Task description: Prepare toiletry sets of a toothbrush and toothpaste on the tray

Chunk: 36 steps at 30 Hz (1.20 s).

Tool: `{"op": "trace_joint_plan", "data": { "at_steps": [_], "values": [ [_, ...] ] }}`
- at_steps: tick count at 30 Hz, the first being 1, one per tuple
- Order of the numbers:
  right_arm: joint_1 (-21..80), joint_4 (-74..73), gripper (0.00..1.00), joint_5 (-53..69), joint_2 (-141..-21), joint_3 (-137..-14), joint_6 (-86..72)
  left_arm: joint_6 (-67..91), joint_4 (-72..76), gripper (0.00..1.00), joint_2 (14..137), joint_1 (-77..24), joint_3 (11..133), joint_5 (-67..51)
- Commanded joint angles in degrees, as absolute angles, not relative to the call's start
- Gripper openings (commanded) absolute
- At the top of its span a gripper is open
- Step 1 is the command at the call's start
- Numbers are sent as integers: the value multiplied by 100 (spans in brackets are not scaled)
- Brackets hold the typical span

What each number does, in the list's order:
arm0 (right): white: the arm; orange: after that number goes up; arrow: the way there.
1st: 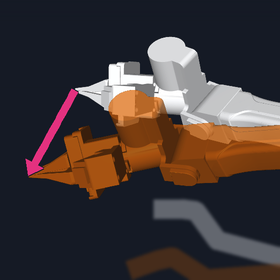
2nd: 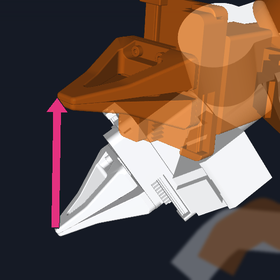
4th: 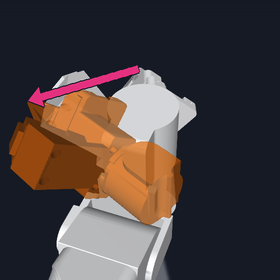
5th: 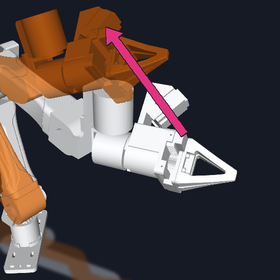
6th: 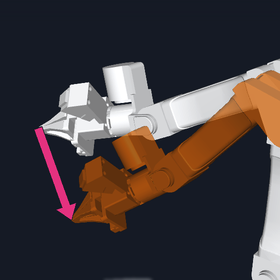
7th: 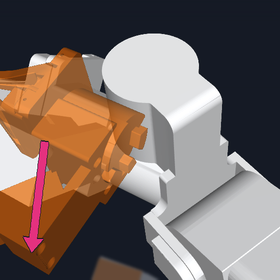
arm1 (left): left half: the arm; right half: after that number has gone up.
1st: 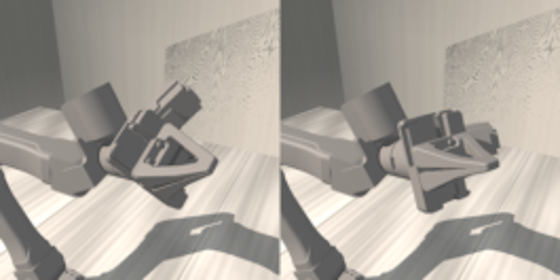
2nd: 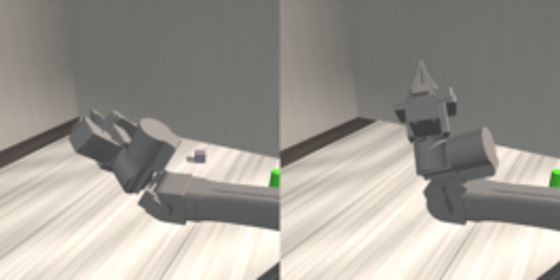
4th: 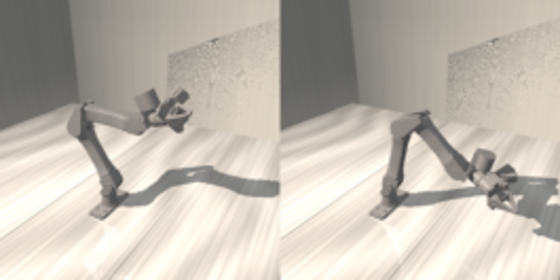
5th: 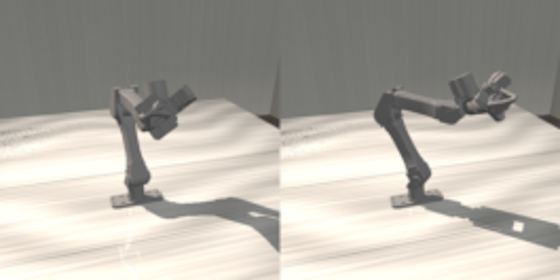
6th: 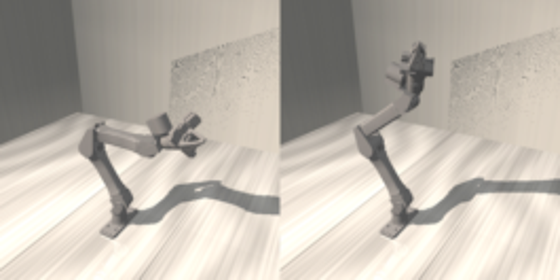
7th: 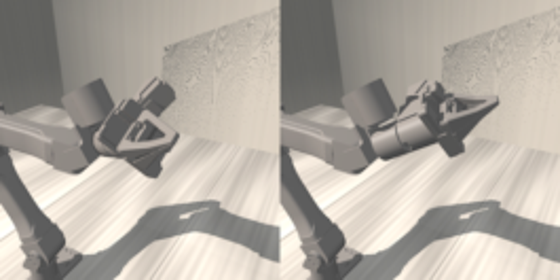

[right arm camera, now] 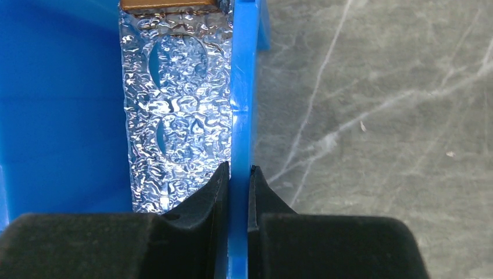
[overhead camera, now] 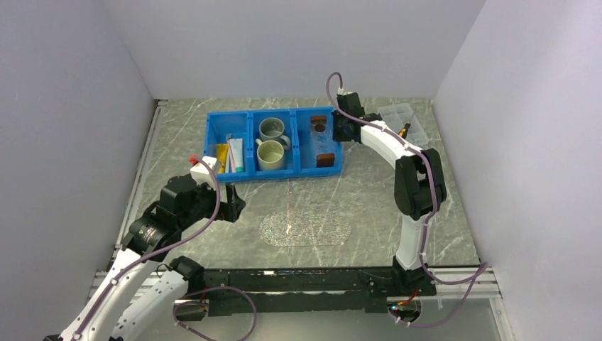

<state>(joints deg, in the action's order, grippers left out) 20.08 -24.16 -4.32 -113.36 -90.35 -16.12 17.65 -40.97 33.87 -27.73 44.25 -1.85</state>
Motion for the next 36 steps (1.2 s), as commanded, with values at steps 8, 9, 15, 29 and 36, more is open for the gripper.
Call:
{"op": "trace_joint_plan", "data": {
  "at_steps": [8, 9, 15, 29, 36],
  "values": [
    [1684, -2502, 0, -708, -10426, -8106, -975, 1727, -3885, 99, 3174, -2736, 4426, -223],
    [1649, -2560, 0, -706, -10426, -8092, -921, 1721, -3885, 99, 3170, -2741, 4422, -231],
    [1467, -2341, 0, -568, -10102, -7641, -702, 1723, -3872, 99, 3080, -2742, 4406, -269],
    [1050, -2376, 0, -609, -9952, -7523, -692, 1715, -3854, 99, 2942, -2740, 4386, -341],
    [1018, -2492, 0, -533, -10177, -7764, -788, 1716, -3850, 99, 2950, -2742, 4386, -362]
  ]
}}
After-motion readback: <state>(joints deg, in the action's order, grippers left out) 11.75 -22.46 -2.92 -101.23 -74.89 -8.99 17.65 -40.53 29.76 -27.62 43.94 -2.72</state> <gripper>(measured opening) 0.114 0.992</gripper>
